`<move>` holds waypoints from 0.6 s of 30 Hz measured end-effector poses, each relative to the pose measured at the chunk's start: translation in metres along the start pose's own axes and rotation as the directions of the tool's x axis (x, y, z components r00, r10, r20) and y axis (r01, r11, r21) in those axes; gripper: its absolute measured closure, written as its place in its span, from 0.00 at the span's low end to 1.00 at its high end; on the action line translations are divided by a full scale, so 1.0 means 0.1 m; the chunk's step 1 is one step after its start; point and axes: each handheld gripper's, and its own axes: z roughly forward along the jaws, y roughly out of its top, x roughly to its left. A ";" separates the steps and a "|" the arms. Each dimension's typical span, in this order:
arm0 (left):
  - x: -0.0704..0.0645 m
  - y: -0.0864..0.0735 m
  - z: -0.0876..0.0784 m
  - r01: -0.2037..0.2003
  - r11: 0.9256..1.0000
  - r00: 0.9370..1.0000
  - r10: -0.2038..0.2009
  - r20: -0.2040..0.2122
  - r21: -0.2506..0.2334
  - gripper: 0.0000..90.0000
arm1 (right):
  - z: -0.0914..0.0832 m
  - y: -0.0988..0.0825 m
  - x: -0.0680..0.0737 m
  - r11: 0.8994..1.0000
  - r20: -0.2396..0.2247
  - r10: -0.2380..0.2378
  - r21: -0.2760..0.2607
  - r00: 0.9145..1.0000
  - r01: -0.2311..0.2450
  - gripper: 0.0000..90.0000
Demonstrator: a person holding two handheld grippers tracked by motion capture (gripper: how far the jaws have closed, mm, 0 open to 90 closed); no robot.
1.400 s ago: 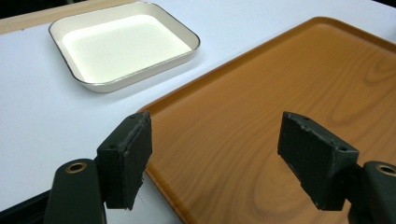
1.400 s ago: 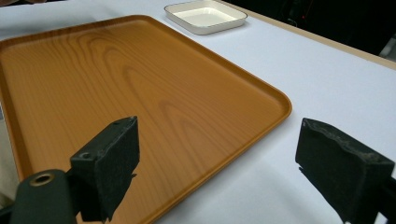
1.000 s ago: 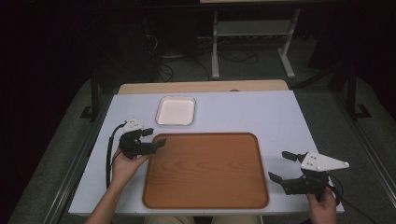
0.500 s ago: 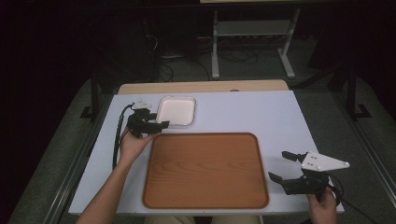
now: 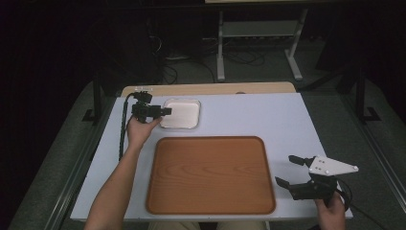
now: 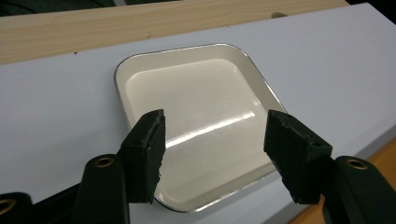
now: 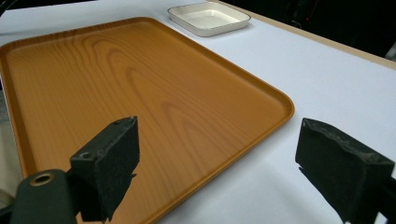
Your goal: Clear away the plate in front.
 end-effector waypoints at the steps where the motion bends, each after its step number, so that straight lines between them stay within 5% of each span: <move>1: 0.02 0.01 0.01 0.011 1.000 1.000 -0.011 0.000 0.005 0.45 | 0.00 0.00 0.00 1.000 0.000 0.000 0.000 1.000 0.000 0.14; 9: 0.21 0.08 0.20 0.071 0.992 0.993 -0.060 -0.106 0.106 0.49 | 0.00 0.00 0.00 1.000 -0.005 -0.003 0.002 1.000 0.003 0.14; 18: 0.29 -0.01 0.38 0.124 0.978 0.983 -0.099 -0.151 0.166 0.63 | 0.01 0.00 0.00 1.000 -0.009 -0.005 0.003 1.000 0.006 0.14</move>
